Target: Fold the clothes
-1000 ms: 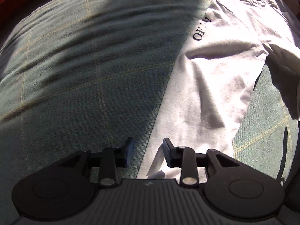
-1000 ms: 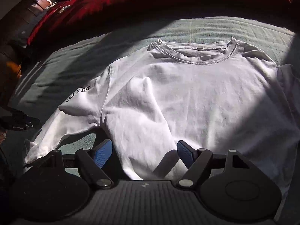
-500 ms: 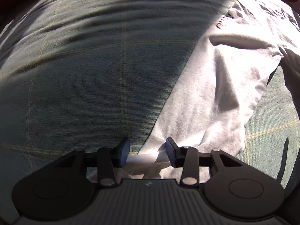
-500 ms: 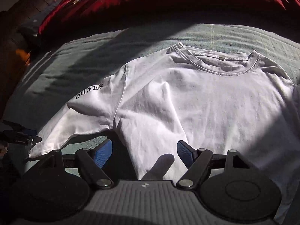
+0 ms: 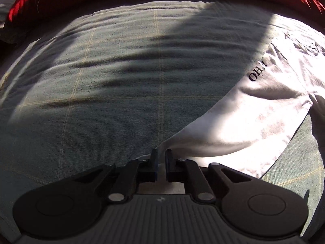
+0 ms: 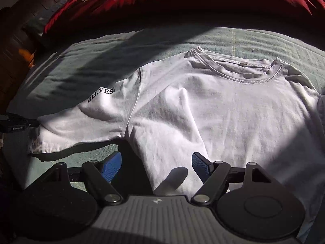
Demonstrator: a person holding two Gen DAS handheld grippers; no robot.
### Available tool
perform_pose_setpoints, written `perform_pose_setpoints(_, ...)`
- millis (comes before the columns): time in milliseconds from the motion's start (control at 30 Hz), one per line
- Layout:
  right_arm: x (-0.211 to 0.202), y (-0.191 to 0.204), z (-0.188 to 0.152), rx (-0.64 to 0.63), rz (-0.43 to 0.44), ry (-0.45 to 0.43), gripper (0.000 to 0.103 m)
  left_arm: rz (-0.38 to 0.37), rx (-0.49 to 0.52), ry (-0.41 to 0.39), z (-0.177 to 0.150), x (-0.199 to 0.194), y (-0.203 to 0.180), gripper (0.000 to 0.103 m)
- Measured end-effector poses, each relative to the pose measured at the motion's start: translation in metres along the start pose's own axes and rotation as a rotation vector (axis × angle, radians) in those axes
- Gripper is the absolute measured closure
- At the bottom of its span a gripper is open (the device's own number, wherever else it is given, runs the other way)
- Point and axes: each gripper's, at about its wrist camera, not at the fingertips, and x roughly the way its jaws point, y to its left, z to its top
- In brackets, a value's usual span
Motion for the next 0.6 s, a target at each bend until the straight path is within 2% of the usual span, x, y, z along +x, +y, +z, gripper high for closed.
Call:
perform_pose_setpoints(67, 0.000, 0.001, 0.000, -0.002, 0.003, 0.001, 0.023, 0.027, -0.022, -0.023, -0.006, -0.002, 0.005, 0.090)
perform_pose_setpoints(133, 0.000, 0.002, 0.000, -0.007, 0.007, 0.003, 0.023, 0.059, -0.114, -0.035, -0.018, -0.002, 0.018, 0.078)
perform_pose_setpoints(167, 0.000, 0.003, 0.000, -0.008, 0.008, 0.003, 0.023, 0.067, -0.170, -0.033, -0.024, -0.001, 0.026, 0.067)
perform_pose_setpoints(200, 0.000, 0.003, 0.000, -0.008, 0.010, 0.003, 0.023, 0.082, -0.221, -0.030, -0.032, 0.001, 0.033, 0.064)
perform_pose_setpoints(300, 0.000, 0.003, 0.001, -0.005, 0.014, 0.001, 0.023, 0.160, -0.331, -0.001, -0.053, 0.009, 0.045, 0.064)
perform_pose_setpoints(367, 0.000, 0.004, 0.002, -0.006, 0.014, 0.002, 0.023, 0.153, -0.395, 0.011, -0.066, 0.015, 0.049, 0.063)
perform_pose_setpoints(467, 0.002, 0.005, 0.002, -0.013, 0.012, 0.005, 0.021, 0.107, -0.487, 0.006, -0.078, 0.020, 0.051, 0.074)
perform_pose_setpoints(500, 0.002, 0.006, 0.003, -0.014, 0.011, 0.006, 0.020, 0.125, -0.483, 0.011, -0.080, 0.018, 0.051, 0.089)
perform_pose_setpoints(533, 0.003, 0.006, 0.003, -0.015, 0.012, 0.006, 0.020, 0.144, -0.477, 0.018, -0.081, 0.016, 0.050, 0.093)
perform_pose_setpoints(600, 0.003, 0.009, 0.005, -0.023, 0.016, 0.004, 0.020, 0.181, -0.467, 0.030, -0.085, 0.013, 0.050, 0.095)
